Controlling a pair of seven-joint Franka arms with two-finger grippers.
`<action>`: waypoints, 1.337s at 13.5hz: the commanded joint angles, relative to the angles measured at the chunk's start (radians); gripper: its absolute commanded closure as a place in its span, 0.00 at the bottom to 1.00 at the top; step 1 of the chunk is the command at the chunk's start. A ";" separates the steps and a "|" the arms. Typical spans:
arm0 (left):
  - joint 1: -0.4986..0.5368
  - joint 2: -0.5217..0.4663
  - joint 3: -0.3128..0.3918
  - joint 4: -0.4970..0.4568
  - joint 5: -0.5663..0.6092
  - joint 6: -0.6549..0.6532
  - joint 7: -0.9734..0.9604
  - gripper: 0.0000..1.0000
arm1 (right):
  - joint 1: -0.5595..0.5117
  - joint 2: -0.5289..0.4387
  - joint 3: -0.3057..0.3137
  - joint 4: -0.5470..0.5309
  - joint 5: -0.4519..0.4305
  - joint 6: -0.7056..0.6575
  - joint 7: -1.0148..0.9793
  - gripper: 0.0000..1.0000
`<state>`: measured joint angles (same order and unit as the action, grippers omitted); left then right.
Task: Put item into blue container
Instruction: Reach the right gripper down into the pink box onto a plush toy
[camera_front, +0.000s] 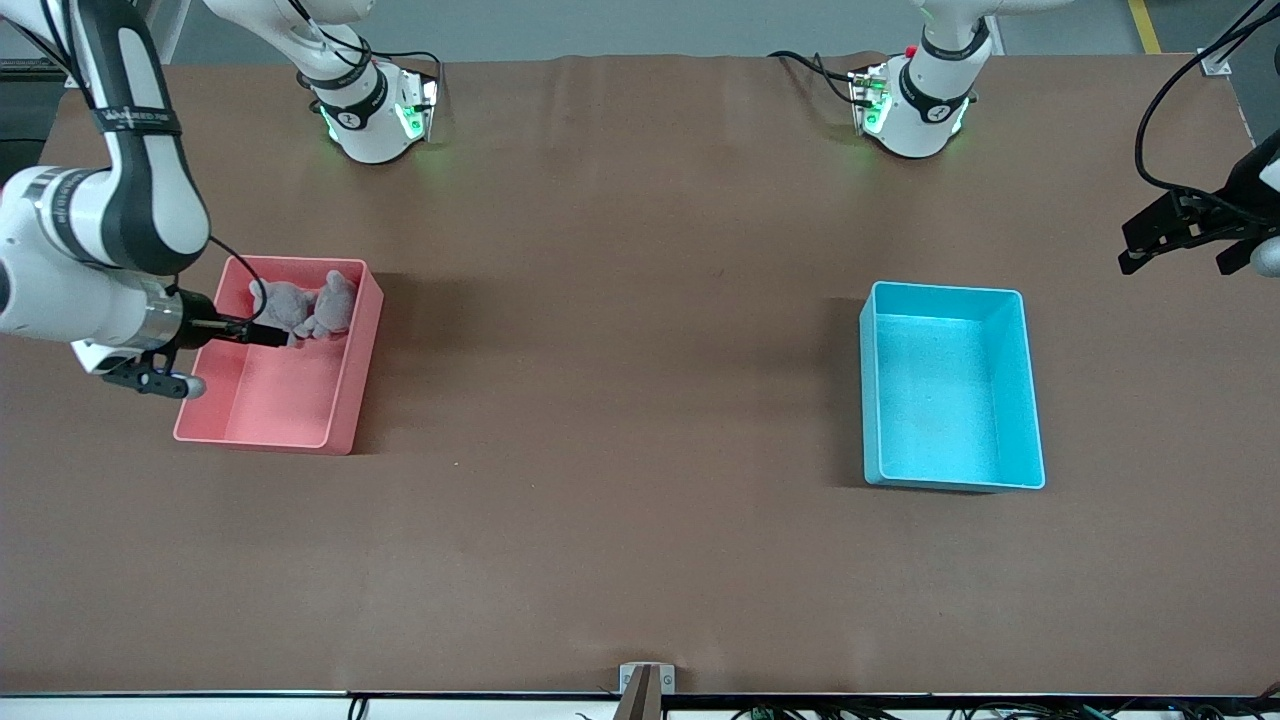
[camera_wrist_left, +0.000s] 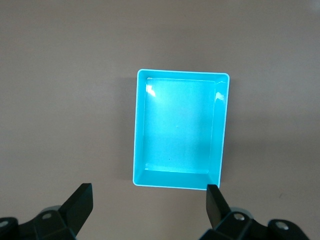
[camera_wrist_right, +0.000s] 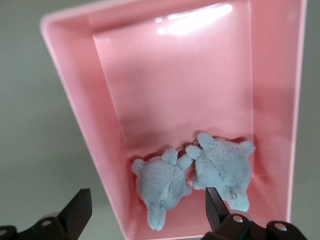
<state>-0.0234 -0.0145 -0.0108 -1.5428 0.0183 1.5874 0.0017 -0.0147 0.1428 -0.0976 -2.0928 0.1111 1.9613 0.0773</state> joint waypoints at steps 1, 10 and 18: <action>0.003 0.010 0.000 0.023 -0.012 -0.012 0.009 0.00 | -0.007 -0.060 -0.001 -0.156 0.009 0.100 0.018 0.00; 0.003 0.010 0.000 0.024 -0.012 -0.012 0.009 0.00 | -0.021 0.000 0.006 -0.293 0.033 0.240 0.090 0.00; 0.003 0.010 0.000 0.024 -0.012 -0.012 0.008 0.00 | 0.028 0.087 0.006 -0.291 0.119 0.261 0.090 0.06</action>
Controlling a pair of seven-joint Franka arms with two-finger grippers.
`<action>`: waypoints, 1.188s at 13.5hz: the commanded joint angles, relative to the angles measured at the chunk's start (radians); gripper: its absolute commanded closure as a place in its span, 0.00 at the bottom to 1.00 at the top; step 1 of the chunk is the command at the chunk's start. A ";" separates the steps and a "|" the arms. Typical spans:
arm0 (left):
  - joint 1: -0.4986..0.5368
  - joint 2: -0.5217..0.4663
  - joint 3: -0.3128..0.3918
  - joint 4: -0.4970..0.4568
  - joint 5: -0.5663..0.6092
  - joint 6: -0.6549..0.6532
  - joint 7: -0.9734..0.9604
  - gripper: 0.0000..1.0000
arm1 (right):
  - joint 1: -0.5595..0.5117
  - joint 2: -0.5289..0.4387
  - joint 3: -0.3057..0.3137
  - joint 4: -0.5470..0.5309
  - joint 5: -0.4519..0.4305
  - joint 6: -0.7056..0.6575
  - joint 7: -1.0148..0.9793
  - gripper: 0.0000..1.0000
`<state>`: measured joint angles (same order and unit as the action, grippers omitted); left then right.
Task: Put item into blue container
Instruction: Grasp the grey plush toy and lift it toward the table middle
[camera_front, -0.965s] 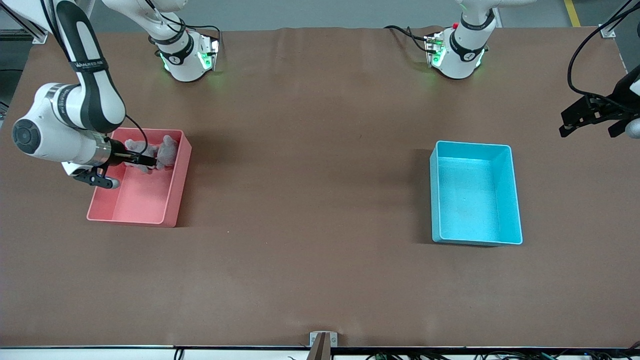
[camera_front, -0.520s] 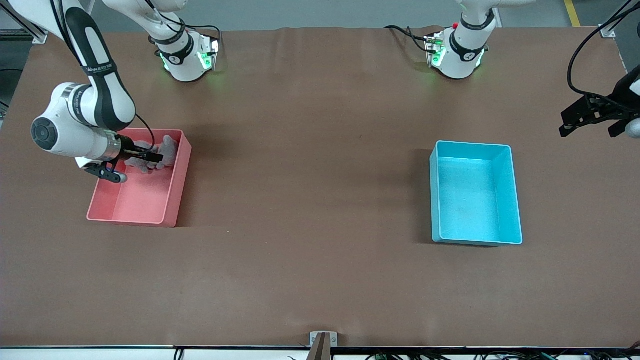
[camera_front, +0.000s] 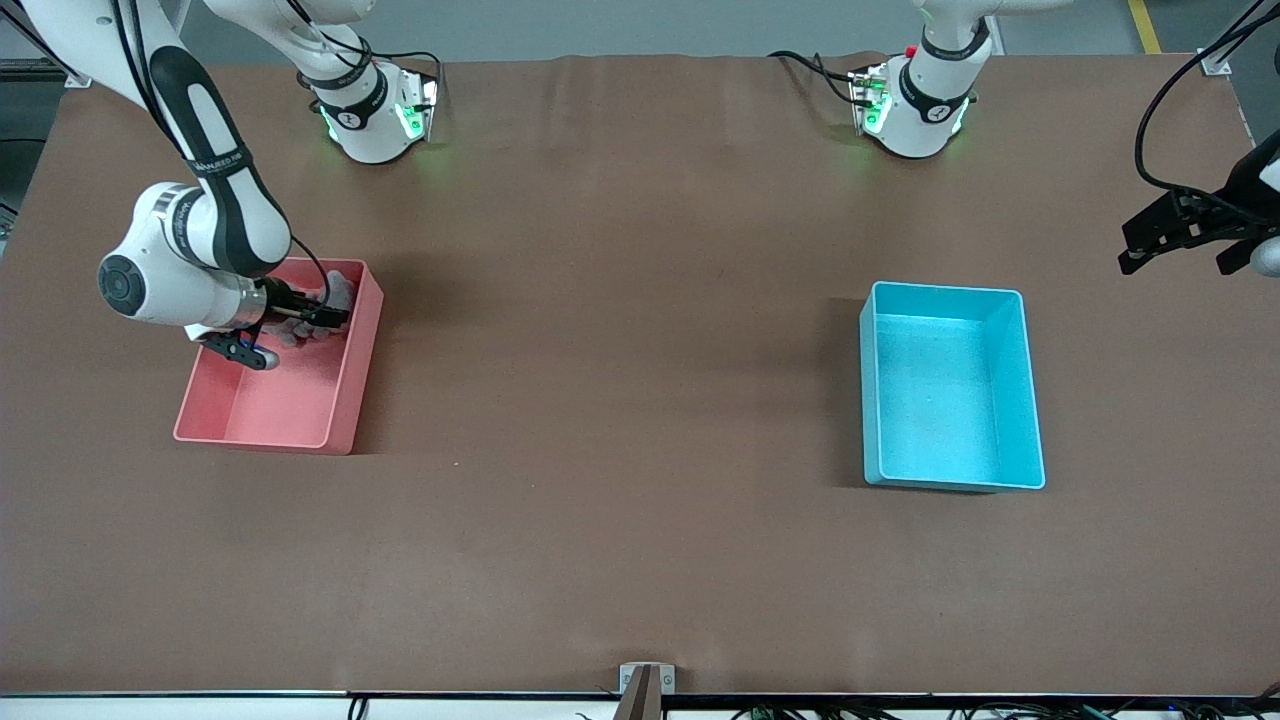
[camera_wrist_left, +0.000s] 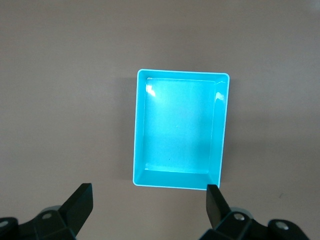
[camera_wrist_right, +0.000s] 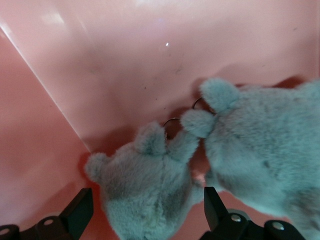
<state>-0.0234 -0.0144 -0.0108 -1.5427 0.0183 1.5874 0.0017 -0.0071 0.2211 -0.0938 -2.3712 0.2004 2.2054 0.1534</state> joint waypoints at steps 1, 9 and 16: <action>0.003 0.010 0.000 0.024 -0.012 -0.012 0.007 0.00 | 0.022 0.014 0.002 -0.011 0.031 0.014 0.014 0.12; 0.002 0.010 0.000 0.024 -0.012 -0.012 0.007 0.00 | 0.024 0.014 -0.006 0.062 0.019 -0.093 0.006 0.88; 0.002 0.010 0.000 0.024 -0.012 -0.012 0.006 0.00 | 0.054 0.015 0.000 0.423 0.011 -0.469 0.252 0.94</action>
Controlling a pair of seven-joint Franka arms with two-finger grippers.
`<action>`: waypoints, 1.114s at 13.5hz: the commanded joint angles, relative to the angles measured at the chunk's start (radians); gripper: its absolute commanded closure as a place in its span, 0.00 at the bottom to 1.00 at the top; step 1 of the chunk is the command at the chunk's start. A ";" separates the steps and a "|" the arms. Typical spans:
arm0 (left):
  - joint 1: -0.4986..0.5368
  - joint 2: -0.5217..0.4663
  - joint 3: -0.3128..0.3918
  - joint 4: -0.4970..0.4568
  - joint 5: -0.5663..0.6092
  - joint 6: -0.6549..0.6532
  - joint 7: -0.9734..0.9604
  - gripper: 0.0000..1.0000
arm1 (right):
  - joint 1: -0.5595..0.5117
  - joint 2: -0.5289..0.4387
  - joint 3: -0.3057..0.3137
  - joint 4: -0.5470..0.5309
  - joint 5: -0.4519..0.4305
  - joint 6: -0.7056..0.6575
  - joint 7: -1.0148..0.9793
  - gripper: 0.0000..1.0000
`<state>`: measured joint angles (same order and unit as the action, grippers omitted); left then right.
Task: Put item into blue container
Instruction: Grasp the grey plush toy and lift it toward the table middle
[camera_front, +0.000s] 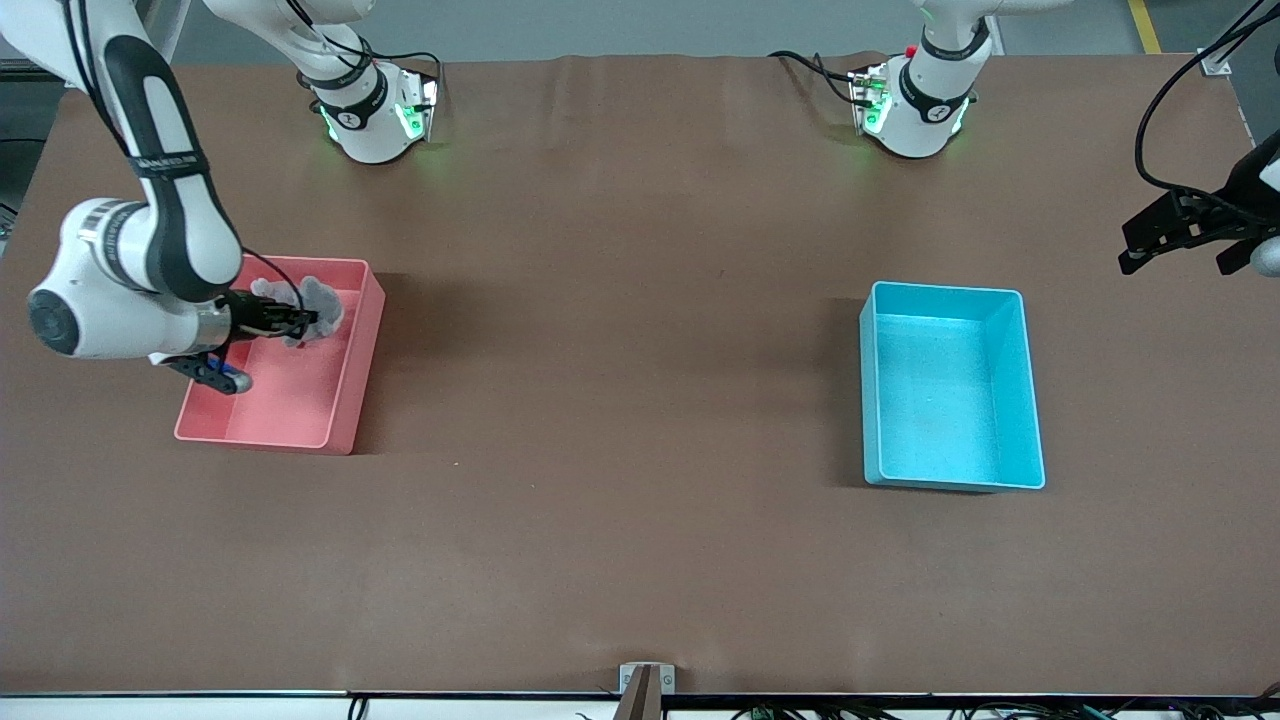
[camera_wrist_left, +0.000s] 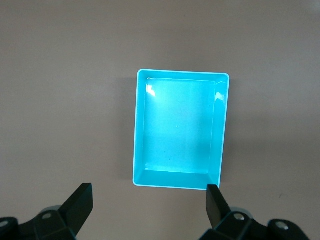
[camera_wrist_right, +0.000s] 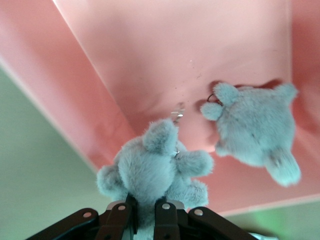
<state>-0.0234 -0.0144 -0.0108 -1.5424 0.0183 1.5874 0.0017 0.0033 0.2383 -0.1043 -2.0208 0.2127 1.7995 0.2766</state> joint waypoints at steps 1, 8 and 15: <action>0.002 0.010 0.000 0.024 -0.012 -0.012 0.006 0.00 | 0.088 -0.002 0.011 0.104 0.001 -0.083 0.210 0.95; 0.003 0.019 -0.001 0.024 -0.020 -0.010 0.007 0.00 | 0.366 0.012 0.014 0.195 0.045 0.038 0.640 0.96; 0.004 0.021 -0.001 0.024 -0.018 -0.010 0.009 0.00 | 0.639 0.234 0.014 0.327 0.045 0.293 1.065 0.96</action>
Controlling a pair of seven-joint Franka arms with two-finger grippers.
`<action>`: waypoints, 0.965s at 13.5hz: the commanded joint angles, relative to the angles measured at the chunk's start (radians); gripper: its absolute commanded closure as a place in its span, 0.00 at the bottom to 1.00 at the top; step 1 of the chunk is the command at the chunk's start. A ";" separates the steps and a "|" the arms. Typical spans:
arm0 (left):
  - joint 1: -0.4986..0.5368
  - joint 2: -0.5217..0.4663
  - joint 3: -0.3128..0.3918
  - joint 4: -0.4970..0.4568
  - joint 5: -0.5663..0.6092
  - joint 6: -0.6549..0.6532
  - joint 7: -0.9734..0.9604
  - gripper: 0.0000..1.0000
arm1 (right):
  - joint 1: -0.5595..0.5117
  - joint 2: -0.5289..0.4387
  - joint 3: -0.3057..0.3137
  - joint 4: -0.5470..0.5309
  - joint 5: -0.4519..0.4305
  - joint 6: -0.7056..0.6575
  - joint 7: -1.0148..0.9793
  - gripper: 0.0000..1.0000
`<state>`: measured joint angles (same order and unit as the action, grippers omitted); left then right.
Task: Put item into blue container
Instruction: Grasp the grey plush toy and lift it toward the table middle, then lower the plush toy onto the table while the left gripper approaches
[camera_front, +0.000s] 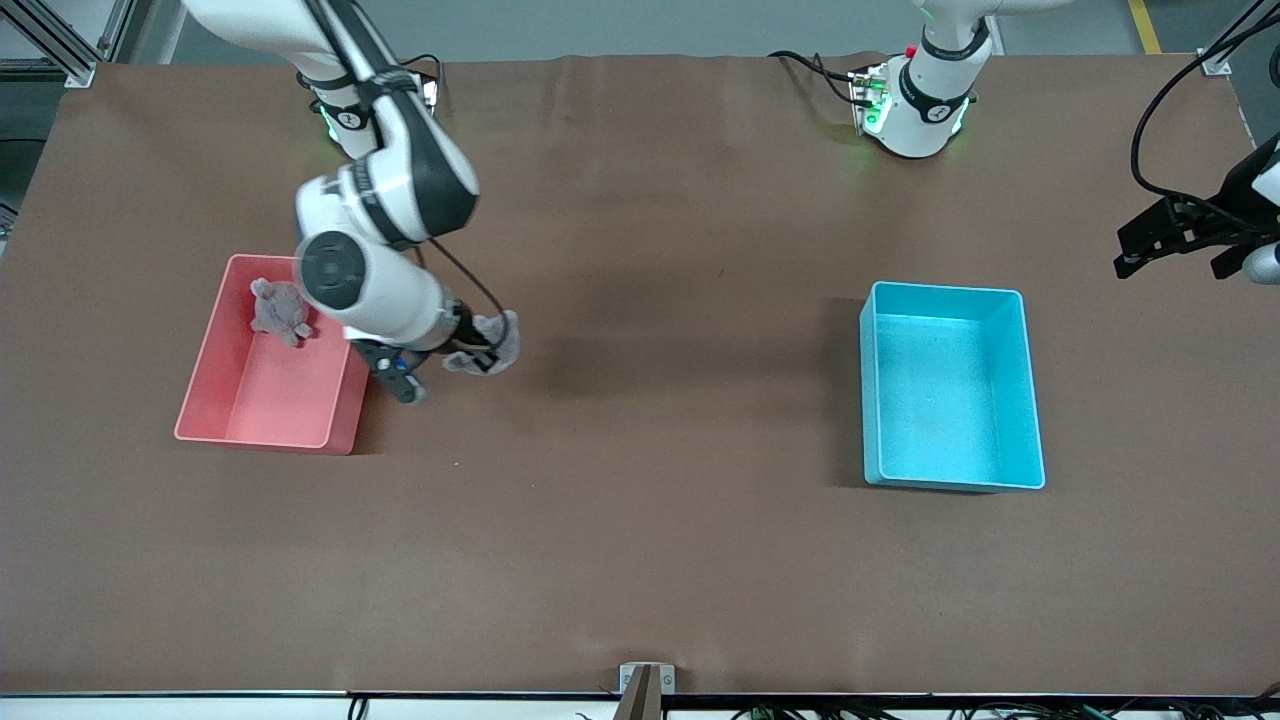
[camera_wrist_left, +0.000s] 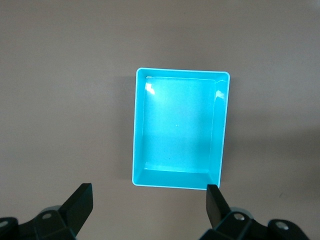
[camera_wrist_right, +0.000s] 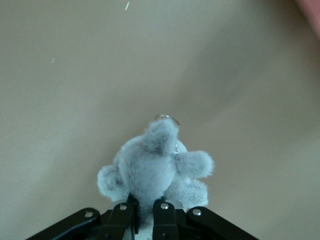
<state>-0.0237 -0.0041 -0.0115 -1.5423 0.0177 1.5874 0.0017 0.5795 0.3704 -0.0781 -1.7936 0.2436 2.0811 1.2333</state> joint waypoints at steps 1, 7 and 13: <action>0.004 0.010 0.001 0.024 -0.018 -0.010 0.011 0.00 | 0.095 0.145 -0.014 0.123 0.013 0.034 0.159 0.96; 0.001 0.015 -0.001 0.022 -0.018 -0.010 0.000 0.00 | 0.204 0.317 -0.014 0.244 0.005 0.166 0.377 0.96; -0.006 0.047 -0.007 0.021 -0.015 -0.018 -0.003 0.00 | 0.243 0.360 -0.015 0.250 0.000 0.241 0.425 0.82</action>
<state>-0.0300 0.0384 -0.0204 -1.5427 0.0173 1.5874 0.0017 0.8100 0.7147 -0.0809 -1.5638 0.2434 2.3186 1.6283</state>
